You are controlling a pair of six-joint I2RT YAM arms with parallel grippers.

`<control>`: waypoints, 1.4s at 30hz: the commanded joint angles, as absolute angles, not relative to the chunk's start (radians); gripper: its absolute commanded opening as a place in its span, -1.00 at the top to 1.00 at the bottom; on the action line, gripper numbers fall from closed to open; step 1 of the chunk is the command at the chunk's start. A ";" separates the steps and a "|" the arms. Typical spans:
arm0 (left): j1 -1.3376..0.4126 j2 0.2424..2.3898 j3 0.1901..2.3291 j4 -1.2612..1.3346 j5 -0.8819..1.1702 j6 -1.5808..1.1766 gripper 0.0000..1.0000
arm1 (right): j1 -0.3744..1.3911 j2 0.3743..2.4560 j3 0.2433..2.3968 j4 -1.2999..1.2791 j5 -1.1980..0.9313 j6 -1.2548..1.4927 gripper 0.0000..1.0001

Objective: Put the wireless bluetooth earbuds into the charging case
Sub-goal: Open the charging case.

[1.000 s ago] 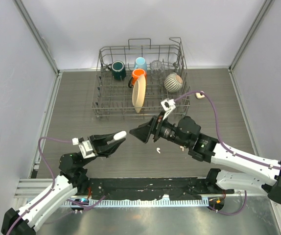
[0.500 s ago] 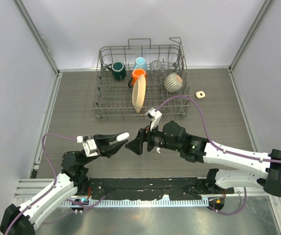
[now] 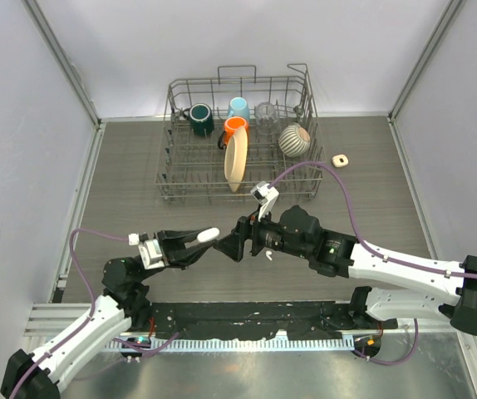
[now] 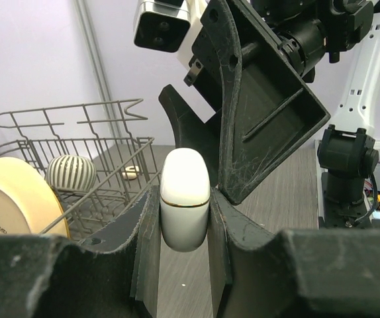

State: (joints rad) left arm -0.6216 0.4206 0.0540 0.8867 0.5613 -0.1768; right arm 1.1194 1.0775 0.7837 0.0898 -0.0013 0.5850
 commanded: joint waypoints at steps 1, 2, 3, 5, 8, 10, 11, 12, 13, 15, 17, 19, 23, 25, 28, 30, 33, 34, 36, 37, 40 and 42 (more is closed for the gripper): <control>-0.623 0.420 0.095 0.896 0.623 -0.169 1.00 | 1.123 1.060 0.810 0.201 0.017 0.610 -0.72; -0.624 0.423 0.100 0.890 0.638 -0.166 1.00 | 1.121 1.055 0.808 0.207 0.015 0.617 -0.72; -0.623 0.425 0.101 0.885 0.643 -0.164 1.00 | 1.121 1.055 0.805 0.212 0.015 0.621 -0.72; -0.623 0.433 0.104 0.882 0.663 -0.164 1.00 | 1.121 1.055 0.804 0.218 0.026 0.629 -0.72; -0.624 0.442 0.110 0.870 0.676 -0.158 1.00 | 1.120 1.052 0.804 0.229 0.031 0.637 -0.73; -0.623 0.443 0.112 0.864 0.687 -0.158 1.00 | 1.121 1.054 0.802 0.235 0.035 0.643 -0.73; -0.624 0.445 0.113 0.861 0.693 -0.156 1.00 | 1.117 1.054 0.801 0.238 0.034 0.644 -0.72; -0.623 0.448 0.115 0.851 0.695 -0.155 1.00 | 1.115 1.051 0.801 0.241 0.032 0.652 -0.73; -0.624 0.448 0.115 0.847 0.699 -0.153 1.00 | 1.112 1.049 0.799 0.244 0.032 0.655 -0.73; -0.623 0.445 0.118 0.836 0.701 -0.149 1.00 | 1.105 1.043 0.792 0.259 0.020 0.661 -0.73; -0.623 0.440 0.118 0.836 0.707 -0.146 1.00 | 1.100 1.039 0.788 0.255 0.034 0.667 -0.74; -0.623 0.437 0.120 0.827 0.706 -0.143 1.00 | 1.092 1.040 0.788 0.249 0.035 0.672 -0.73; -0.623 0.425 0.118 0.828 0.704 -0.143 1.00 | 1.089 1.051 0.788 0.239 0.043 0.673 -0.73; -0.623 0.423 0.118 0.825 0.703 -0.143 1.00 | 1.086 1.055 0.795 0.229 0.051 0.672 -0.73; -0.623 0.419 0.120 0.824 0.701 -0.141 1.00 | 1.083 1.060 0.802 0.230 0.040 0.673 -0.73; -0.623 0.416 0.120 0.821 0.695 -0.140 1.00 | 1.081 1.058 0.804 0.230 0.043 0.675 -0.73; -0.623 0.414 0.120 0.815 0.675 -0.140 1.00 | 1.072 1.039 0.799 0.235 0.051 0.689 -0.74; -0.623 0.414 0.118 0.812 0.669 -0.134 1.00 | 1.069 1.028 0.793 0.241 0.042 0.690 -0.75; -0.623 0.408 0.118 0.802 0.640 -0.130 1.00 | 1.058 0.996 0.775 0.267 0.028 0.707 -0.75; -0.623 0.405 0.115 0.802 0.632 -0.127 1.00 | 1.057 0.988 0.772 0.273 0.019 0.713 -0.76; -0.623 0.399 0.112 0.805 0.597 -0.118 1.00 | 1.052 0.976 0.770 0.253 -0.049 0.729 -0.78; -0.623 0.390 0.112 0.810 0.574 -0.114 1.00 | 1.054 0.979 0.761 0.250 -0.104 0.748 -0.78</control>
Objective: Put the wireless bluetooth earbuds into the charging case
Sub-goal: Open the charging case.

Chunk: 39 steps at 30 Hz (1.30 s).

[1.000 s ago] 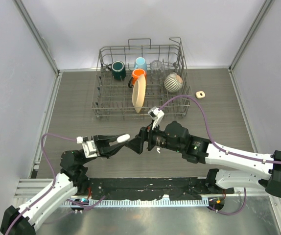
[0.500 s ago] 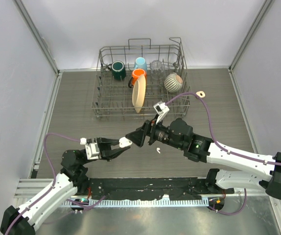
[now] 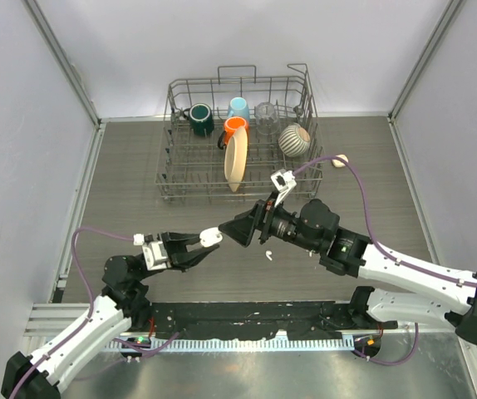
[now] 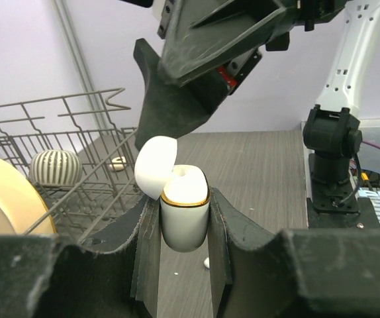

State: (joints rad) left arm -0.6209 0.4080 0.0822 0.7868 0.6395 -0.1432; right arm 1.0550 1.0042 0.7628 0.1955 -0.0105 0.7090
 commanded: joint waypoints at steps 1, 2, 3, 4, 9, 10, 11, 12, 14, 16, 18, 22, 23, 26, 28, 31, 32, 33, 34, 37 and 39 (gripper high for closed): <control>-0.624 0.385 0.110 0.813 0.571 -0.112 1.00 | 1.054 0.985 0.753 0.262 -0.123 0.780 -0.78; -0.623 0.384 0.112 0.818 0.566 -0.110 1.00 | 1.054 0.988 0.729 0.279 -0.144 0.804 -0.78; -0.624 0.383 0.112 0.821 0.561 -0.110 1.00 | 1.052 0.992 0.716 0.319 -0.172 0.824 -0.78; -0.623 0.383 0.110 0.827 0.560 -0.110 1.00 | 1.052 0.999 0.704 0.342 -0.184 0.843 -0.78; -0.624 0.388 0.113 0.848 0.561 -0.121 1.00 | 1.054 1.066 0.647 0.497 -0.227 0.956 -0.78; -0.623 0.388 0.115 0.848 0.568 -0.123 1.00 | 1.054 1.077 0.646 0.512 -0.230 0.963 -0.78; -0.623 0.388 0.115 0.848 0.569 -0.126 1.00 | 1.052 1.095 0.646 0.532 -0.230 0.975 -0.78; -0.624 0.388 0.117 0.850 0.572 -0.127 1.00 | 1.052 1.103 0.647 0.543 -0.233 0.980 -0.76; -0.624 0.383 0.117 0.848 0.578 -0.132 1.00 | 1.054 1.120 0.647 0.583 -0.239 0.994 -0.72; -0.623 0.376 0.117 0.845 0.583 -0.132 1.00 | 1.051 1.140 0.647 0.606 -0.245 1.011 -0.69; -0.623 0.373 0.114 0.838 0.583 -0.132 1.00 | 1.052 1.155 0.647 0.644 -0.252 1.031 -0.68; -0.623 0.364 0.110 0.830 0.581 -0.129 1.00 | 1.052 1.178 0.647 0.683 -0.261 1.061 -0.60; -0.623 0.362 0.110 0.830 0.580 -0.130 1.00 | 1.054 1.186 0.644 0.692 -0.264 1.066 -0.54; -0.623 0.360 0.110 0.828 0.583 -0.132 1.00 | 1.049 1.201 0.637 0.718 -0.267 1.092 -0.38; -0.623 0.359 0.110 0.828 0.588 -0.132 1.00 | 1.043 1.212 0.632 0.739 -0.271 1.112 -0.24; -0.624 0.359 0.114 0.827 0.600 -0.133 1.00 | 1.039 1.224 0.627 0.767 -0.281 1.127 -0.11; -0.623 0.359 0.114 0.825 0.600 -0.133 1.00 | 1.037 1.224 0.626 0.775 -0.282 1.132 -0.06; -0.623 0.360 0.112 0.824 0.601 -0.135 1.00 | 1.035 1.226 0.624 0.784 -0.287 1.137 -0.03; -0.623 0.357 0.113 0.824 0.607 -0.135 1.00 | 1.034 1.227 0.623 0.793 -0.287 1.140 0.06; -0.623 0.359 0.115 0.822 0.609 -0.137 1.00 | 1.031 1.226 0.618 0.808 -0.290 1.147 0.34; -0.623 0.359 0.115 0.822 0.607 -0.138 0.99 | 1.031 1.224 0.617 0.808 -0.291 1.150 0.49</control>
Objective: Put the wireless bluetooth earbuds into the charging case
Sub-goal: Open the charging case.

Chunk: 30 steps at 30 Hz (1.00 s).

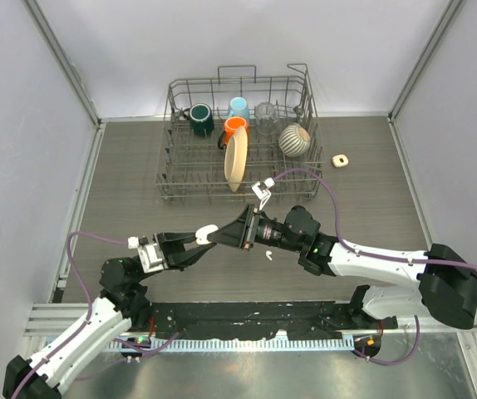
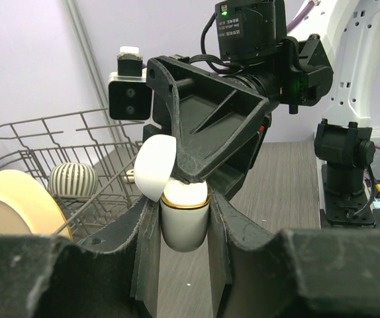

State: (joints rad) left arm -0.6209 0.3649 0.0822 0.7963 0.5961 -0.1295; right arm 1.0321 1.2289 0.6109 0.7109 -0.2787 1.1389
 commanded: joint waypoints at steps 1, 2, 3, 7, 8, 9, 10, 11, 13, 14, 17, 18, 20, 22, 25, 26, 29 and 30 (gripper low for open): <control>-0.623 0.362 0.115 0.822 0.607 -0.138 0.90 | 1.029 1.226 0.617 0.813 -0.293 1.152 0.64; -0.623 0.362 0.114 0.822 0.600 -0.141 0.80 | 1.029 1.224 0.617 0.813 -0.293 1.155 0.71; -0.624 0.362 0.112 0.827 0.595 -0.143 0.75 | 1.029 1.224 0.617 0.815 -0.295 1.157 0.78; -0.623 0.361 0.107 0.836 0.578 -0.147 0.55 | 1.029 1.229 0.604 0.853 -0.299 1.181 0.98; -0.623 0.360 0.104 0.838 0.574 -0.149 0.54 | 1.029 1.232 0.604 0.864 -0.302 1.187 0.98; -0.623 0.359 0.103 0.841 0.571 -0.150 0.53 | 1.028 1.239 0.601 0.873 -0.305 1.198 0.99; -0.623 0.357 0.103 0.842 0.568 -0.150 0.49 | 1.028 1.242 0.601 0.888 -0.308 1.204 0.99; -0.624 0.356 0.101 0.842 0.566 -0.152 0.47 | 1.028 1.249 0.600 0.894 -0.313 1.209 0.99; -0.623 0.353 0.097 0.845 0.555 -0.152 0.45 | 1.028 1.261 0.595 0.923 -0.318 1.224 0.99; -0.623 0.350 0.094 0.845 0.552 -0.152 0.45 | 1.028 1.264 0.594 0.936 -0.324 1.229 0.99; -0.623 0.342 0.089 0.844 0.540 -0.153 0.39 | 1.028 1.276 0.589 0.957 -0.325 1.244 0.98; -0.623 0.342 0.089 0.842 0.534 -0.153 0.38 | 1.028 1.278 0.589 0.963 -0.327 1.244 0.99; -0.623 0.339 0.087 0.836 0.526 -0.153 0.33 | 1.028 1.279 0.584 0.980 -0.328 1.250 0.99; -0.624 0.337 0.087 0.825 0.525 -0.152 0.25 | 1.028 1.278 0.586 0.976 -0.328 1.250 0.99; -0.624 0.339 0.094 0.807 0.522 -0.152 0.21 | 1.026 1.272 0.586 0.965 -0.324 1.247 0.99; -0.624 0.341 0.095 0.807 0.525 -0.152 0.21 | 1.028 1.270 0.586 0.963 -0.322 1.244 0.99; -0.623 0.348 0.097 0.810 0.529 -0.155 0.21 | 1.028 1.269 0.581 0.960 -0.314 1.244 0.99; -0.623 0.351 0.097 0.810 0.531 -0.155 0.22 | 1.028 1.269 0.583 0.953 -0.311 1.243 0.99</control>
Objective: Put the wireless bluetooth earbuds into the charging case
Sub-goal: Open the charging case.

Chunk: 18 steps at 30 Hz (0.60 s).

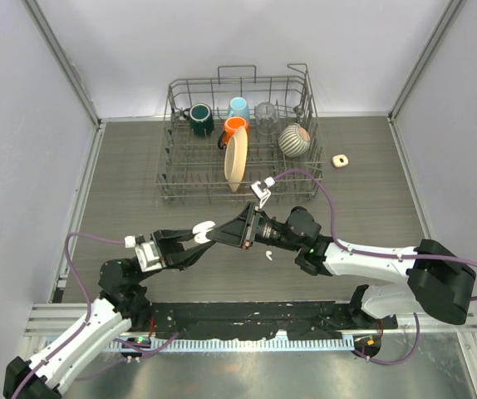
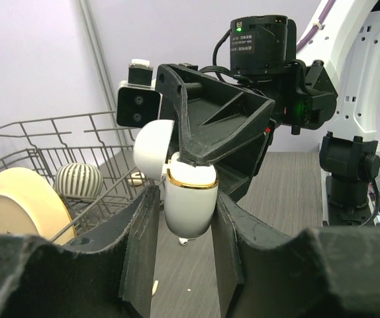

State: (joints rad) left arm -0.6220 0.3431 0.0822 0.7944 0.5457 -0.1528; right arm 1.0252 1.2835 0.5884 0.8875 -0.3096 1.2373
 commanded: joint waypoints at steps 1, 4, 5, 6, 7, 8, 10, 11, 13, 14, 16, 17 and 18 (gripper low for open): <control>-0.624 0.351 0.098 0.811 0.531 -0.156 0.23 | 1.028 1.270 0.583 0.950 -0.310 1.244 0.99; -0.624 0.353 0.101 0.815 0.535 -0.156 0.28 | 1.028 1.276 0.586 0.943 -0.310 1.244 0.99; -0.623 0.354 0.103 0.816 0.535 -0.158 0.28 | 1.028 1.278 0.586 0.939 -0.308 1.246 0.98; -0.623 0.356 0.103 0.816 0.535 -0.156 0.29 | 1.028 1.278 0.587 0.924 -0.307 1.241 0.99; -0.624 0.354 0.106 0.816 0.540 -0.156 0.29 | 1.026 1.275 0.591 0.916 -0.301 1.241 0.99; -0.623 0.356 0.107 0.816 0.538 -0.160 0.29 | 1.028 1.275 0.591 0.908 -0.298 1.238 0.99; -0.624 0.354 0.110 0.816 0.540 -0.163 0.27 | 1.028 1.272 0.592 0.884 -0.287 1.230 0.98; -0.623 0.353 0.112 0.818 0.540 -0.164 0.25 | 1.028 1.270 0.591 0.877 -0.278 1.229 0.98; -0.623 0.351 0.114 0.818 0.538 -0.163 0.23 | 1.028 1.266 0.589 0.868 -0.273 1.226 0.98; -0.623 0.348 0.114 0.818 0.538 -0.166 0.23 | 1.028 1.267 0.591 0.865 -0.270 1.224 0.99; -0.624 0.347 0.114 0.819 0.537 -0.164 0.22 | 1.028 1.264 0.591 0.853 -0.265 1.220 0.99; -0.623 0.347 0.112 0.819 0.537 -0.166 0.22 | 1.028 1.262 0.592 0.848 -0.264 1.220 0.99; -0.624 0.348 0.110 0.819 0.538 -0.166 0.22 | 1.028 1.262 0.589 0.848 -0.261 1.220 0.99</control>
